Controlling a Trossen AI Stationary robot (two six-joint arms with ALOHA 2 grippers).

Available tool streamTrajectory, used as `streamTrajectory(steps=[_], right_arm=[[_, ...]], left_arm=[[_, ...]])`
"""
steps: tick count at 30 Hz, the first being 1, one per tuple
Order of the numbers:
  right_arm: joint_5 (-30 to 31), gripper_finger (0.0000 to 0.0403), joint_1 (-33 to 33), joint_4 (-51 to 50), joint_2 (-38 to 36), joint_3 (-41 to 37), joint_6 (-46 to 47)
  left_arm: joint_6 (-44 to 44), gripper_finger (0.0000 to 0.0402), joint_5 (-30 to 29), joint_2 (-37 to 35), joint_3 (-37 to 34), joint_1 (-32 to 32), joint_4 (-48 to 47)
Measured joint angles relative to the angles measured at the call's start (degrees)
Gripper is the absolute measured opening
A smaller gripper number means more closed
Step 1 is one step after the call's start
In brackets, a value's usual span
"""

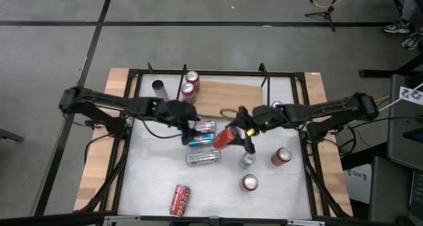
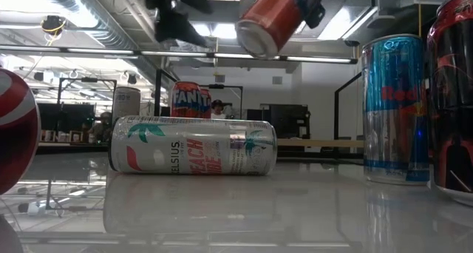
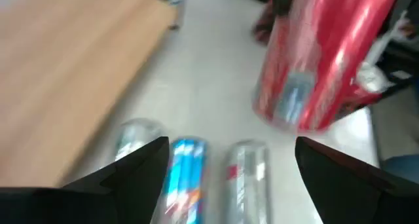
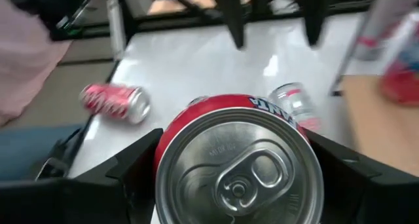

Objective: Place canned beverage on shelf
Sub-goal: Put the red soda can on the shelf

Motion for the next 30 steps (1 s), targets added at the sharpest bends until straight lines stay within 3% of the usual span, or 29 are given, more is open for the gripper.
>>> streamTrajectory(steps=[4, 11, 20, 30], right_arm=[[0.10, 0.0292, -4.35, -0.12, -0.07, 1.52, 0.00], [-0.32, 0.0293, -12.97, -0.45, -0.07, 2.14, -0.02], [-2.24, 0.0293, -21.68, -1.85, 4.28, 2.16, 1.45], [-2.50, 0.0293, -26.43, -3.52, 9.56, 2.16, 1.50]], left_arm=[[-0.01, 0.0323, -4.70, -5.80, 0.01, -0.05, -4.63], [0.32, 0.0323, -5.33, -10.48, 0.03, -0.12, -4.53], [0.08, 0.0323, -12.89, -8.11, 0.01, -0.08, -4.33], [-0.05, 0.0323, -13.49, -2.16, 0.01, -0.05, -3.72]])
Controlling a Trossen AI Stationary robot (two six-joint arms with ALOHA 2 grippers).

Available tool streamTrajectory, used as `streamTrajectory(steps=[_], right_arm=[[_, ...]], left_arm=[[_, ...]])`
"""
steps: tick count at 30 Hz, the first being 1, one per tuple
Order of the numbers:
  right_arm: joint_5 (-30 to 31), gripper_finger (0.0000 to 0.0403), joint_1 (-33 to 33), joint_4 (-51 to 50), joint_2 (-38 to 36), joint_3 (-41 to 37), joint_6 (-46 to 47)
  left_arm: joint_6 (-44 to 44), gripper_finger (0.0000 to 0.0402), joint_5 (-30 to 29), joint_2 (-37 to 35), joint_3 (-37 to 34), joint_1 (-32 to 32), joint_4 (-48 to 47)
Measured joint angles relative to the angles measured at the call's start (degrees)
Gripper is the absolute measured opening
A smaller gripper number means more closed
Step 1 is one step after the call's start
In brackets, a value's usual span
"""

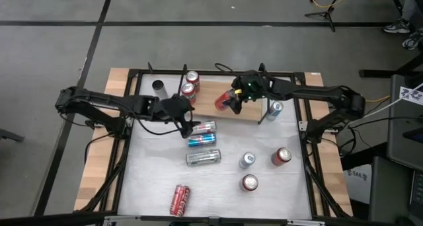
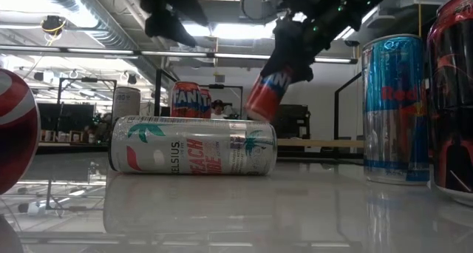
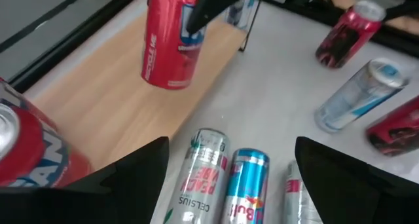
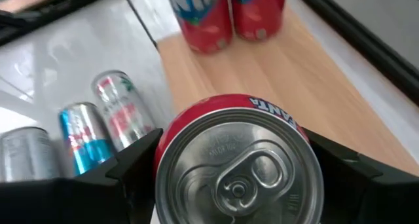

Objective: Place canned beverage on shelf
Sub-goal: Put the red soda can on the shelf

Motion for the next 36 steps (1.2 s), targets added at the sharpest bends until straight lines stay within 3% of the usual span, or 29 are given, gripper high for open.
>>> streamTrajectory(steps=[17, 31, 36], right_arm=[[5.96, 0.0294, 0.11, -7.05, 1.98, 0.09, -1.50], [6.05, 0.0294, 0.15, -8.62, 1.57, 0.14, -1.55], [6.03, 0.0294, 0.15, -14.03, 1.64, 2.93, -1.62]], left_arm=[[-0.04, 0.0323, -0.02, 9.61, 0.00, 0.00, 1.75], [-0.04, 0.0323, 0.00, 9.99, 0.00, 0.00, 3.11], [-0.04, 0.0323, -0.02, 9.99, 0.00, 0.00, 3.11]])
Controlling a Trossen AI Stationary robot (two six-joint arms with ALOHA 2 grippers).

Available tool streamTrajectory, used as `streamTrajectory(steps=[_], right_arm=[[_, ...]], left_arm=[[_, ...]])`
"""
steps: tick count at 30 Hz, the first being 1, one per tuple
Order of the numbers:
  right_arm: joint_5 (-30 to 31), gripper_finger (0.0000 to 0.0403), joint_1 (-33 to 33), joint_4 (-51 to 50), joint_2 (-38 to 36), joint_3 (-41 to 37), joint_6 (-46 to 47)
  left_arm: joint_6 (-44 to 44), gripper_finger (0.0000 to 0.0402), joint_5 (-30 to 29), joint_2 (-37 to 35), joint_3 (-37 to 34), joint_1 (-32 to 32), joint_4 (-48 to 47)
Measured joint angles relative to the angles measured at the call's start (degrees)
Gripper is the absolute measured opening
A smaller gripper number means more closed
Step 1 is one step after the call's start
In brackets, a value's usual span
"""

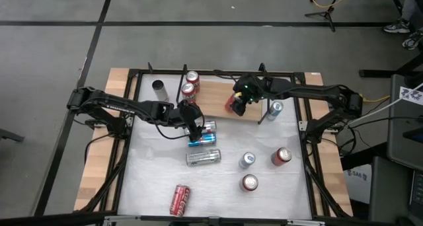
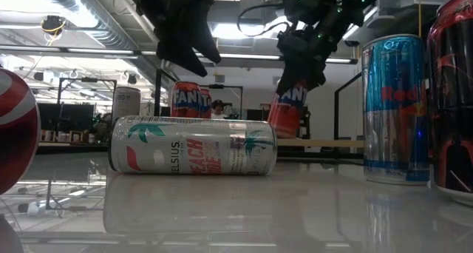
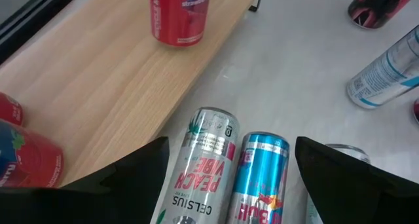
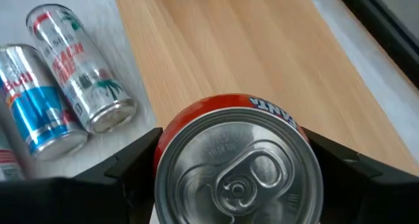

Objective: Place canned beverage on shelf
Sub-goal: Put the red soda can on the shelf

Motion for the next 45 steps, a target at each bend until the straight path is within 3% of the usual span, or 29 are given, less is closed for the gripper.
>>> streamTrajectory(steps=[13, 41, 45], right_arm=[[0.04, 0.0294, 0.00, -10.68, 0.54, 3.41, -0.15], [0.04, 0.0294, 0.00, -10.36, 0.93, 3.47, -0.15], [0.04, 0.0309, 0.00, -10.24, 0.95, 3.45, -0.15]], left_arm=[[0.00, 0.0323, 0.01, 0.00, 0.00, 0.00, -0.02], [0.00, 0.0323, 0.02, -0.02, 0.00, -0.07, 0.17], [0.00, 0.0323, 0.01, -0.02, 0.00, -0.07, 0.17]])
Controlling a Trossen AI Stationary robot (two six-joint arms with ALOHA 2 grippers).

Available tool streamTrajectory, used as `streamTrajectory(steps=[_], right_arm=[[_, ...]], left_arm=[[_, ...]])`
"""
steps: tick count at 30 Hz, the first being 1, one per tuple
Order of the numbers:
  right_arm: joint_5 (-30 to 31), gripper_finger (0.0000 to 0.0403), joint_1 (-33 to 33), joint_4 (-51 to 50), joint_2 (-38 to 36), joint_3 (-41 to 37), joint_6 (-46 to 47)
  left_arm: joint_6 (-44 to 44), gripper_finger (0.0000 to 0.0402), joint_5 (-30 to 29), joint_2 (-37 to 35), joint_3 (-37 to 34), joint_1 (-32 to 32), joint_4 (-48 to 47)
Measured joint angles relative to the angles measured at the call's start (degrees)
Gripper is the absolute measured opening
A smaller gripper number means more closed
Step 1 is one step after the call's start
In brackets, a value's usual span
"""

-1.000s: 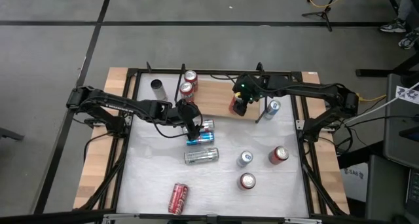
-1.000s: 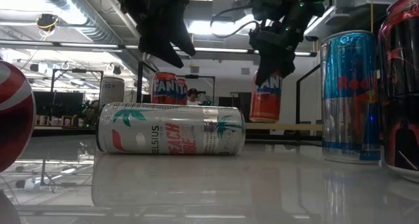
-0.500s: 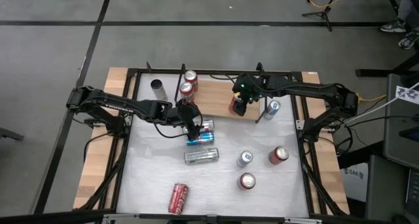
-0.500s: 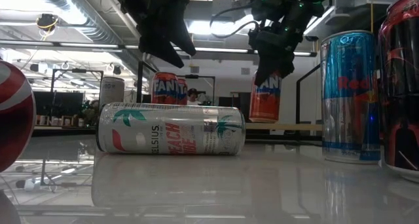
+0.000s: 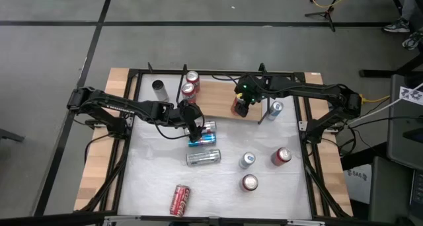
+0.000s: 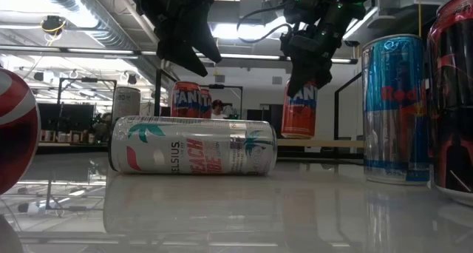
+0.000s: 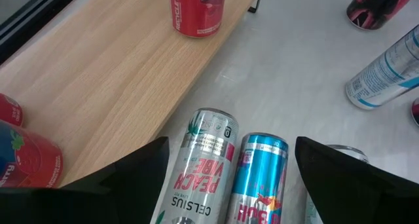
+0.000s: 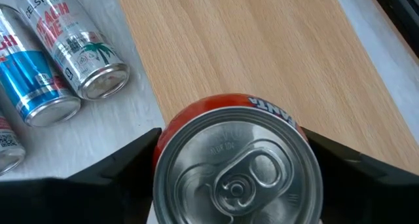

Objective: Place canned beverage on shelf
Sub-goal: Put the red soda can on the shelf

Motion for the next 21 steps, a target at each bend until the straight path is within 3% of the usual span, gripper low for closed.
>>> streamTrajectory(steps=[8, 14, 21], right_arm=[[-0.02, 0.0392, 0.00, 3.00, 0.07, -0.04, 0.12], [-0.02, 0.0383, 0.00, 3.27, 0.07, 0.35, 0.15], [-0.02, 0.0376, 0.00, -2.64, 0.07, 7.05, 0.07]], left_arm=[[0.00, 0.0323, 0.01, 0.00, 0.00, 0.00, 0.00], [0.00, 0.0323, 0.01, 0.00, 0.00, 0.00, 0.02], [0.00, 0.0323, 0.01, 0.00, 0.00, 0.00, 0.02]])
